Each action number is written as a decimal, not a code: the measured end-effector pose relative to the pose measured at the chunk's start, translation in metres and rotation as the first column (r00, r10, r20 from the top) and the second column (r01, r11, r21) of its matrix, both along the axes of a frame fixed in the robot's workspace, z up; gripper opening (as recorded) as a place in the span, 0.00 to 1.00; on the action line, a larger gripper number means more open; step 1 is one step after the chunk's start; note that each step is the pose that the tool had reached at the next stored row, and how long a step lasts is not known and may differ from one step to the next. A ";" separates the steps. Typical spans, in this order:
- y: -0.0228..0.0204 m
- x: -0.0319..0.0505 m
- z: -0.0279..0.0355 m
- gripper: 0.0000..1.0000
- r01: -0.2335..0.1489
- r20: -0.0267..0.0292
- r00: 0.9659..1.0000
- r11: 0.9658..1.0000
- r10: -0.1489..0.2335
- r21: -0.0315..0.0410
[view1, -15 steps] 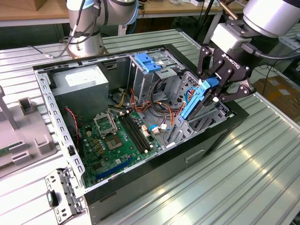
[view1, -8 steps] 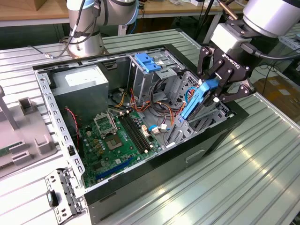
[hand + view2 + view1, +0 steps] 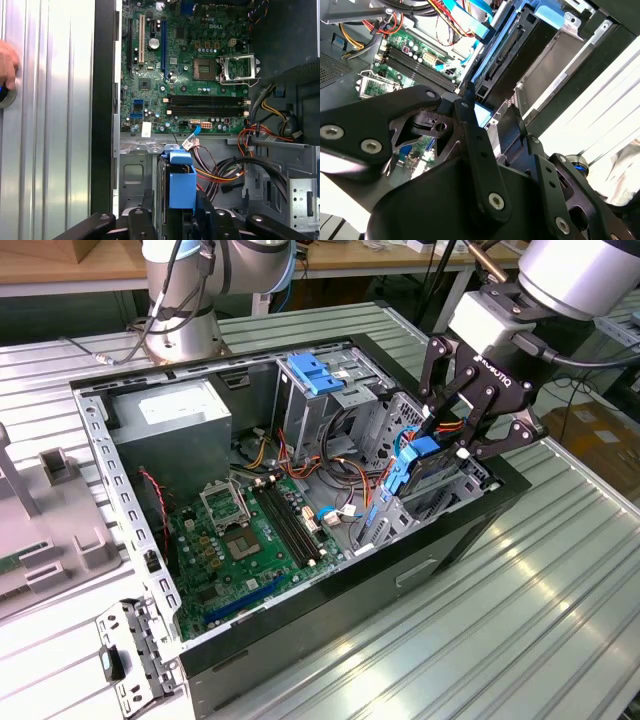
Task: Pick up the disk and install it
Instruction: 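Insert the disk into the insertion slot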
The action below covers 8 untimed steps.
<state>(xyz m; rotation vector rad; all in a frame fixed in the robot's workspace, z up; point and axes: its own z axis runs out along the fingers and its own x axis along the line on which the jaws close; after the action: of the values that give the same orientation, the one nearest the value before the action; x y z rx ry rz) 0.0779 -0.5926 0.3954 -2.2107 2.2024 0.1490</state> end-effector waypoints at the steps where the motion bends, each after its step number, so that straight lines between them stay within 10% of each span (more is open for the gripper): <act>1: 0.0000 0.0000 0.0000 0.44 0.000 0.000 1.000 1.000 0.000 0.000; 5: 0.0000 0.0000 0.0052 0.44 0.000 0.000 1.000 1.000 0.000 0.001; 8: 0.0000 -0.0001 0.0102 0.44 0.000 0.000 1.000 1.000 0.000 0.017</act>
<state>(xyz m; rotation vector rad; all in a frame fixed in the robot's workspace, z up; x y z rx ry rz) 0.0778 -0.5927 0.4056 -2.2020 2.1930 0.1668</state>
